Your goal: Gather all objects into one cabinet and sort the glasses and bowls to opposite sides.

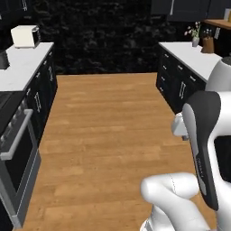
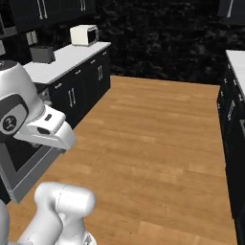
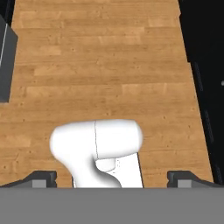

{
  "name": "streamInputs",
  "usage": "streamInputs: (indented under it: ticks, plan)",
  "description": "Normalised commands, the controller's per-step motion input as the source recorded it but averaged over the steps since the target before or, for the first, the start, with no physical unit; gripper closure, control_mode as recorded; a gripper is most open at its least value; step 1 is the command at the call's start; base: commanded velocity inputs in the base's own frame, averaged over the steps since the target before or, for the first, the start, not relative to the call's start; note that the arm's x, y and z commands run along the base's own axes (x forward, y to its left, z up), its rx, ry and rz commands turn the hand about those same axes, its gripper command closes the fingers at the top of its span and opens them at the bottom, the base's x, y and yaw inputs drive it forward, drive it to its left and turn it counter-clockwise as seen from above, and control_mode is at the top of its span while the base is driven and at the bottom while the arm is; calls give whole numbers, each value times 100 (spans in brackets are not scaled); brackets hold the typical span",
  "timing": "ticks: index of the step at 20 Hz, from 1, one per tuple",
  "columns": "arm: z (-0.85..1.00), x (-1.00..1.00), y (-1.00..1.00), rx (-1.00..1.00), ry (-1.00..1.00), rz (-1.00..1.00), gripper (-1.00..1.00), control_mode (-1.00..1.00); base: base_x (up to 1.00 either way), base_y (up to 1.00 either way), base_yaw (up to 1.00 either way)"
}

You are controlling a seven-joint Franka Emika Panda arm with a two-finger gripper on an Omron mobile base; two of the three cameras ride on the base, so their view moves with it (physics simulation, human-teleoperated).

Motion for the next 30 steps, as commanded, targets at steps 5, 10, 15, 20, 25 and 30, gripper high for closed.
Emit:
streamInputs:
  ticks: [5, 10, 15, 20, 25, 30]
  plan:
    - [0, 0, 0, 0, 0, 0, -100, 100, 100, 28, -11]
    - [0, 0, 0, 0, 0, 0, -100, 100, 100, 43, -10]
    - [0, 0, 0, 0, 0, 0, -100, 100, 100, 56, -11]
    - [0, 0, 0, 0, 0, 0, -100, 100, 100, 48, -11]
    - [0, 0, 0, 0, 0, 0, -100, 100, 100, 32, -11]
    - [0, 0, 0, 0, 0, 0, -100, 100, 100, 16, -9]
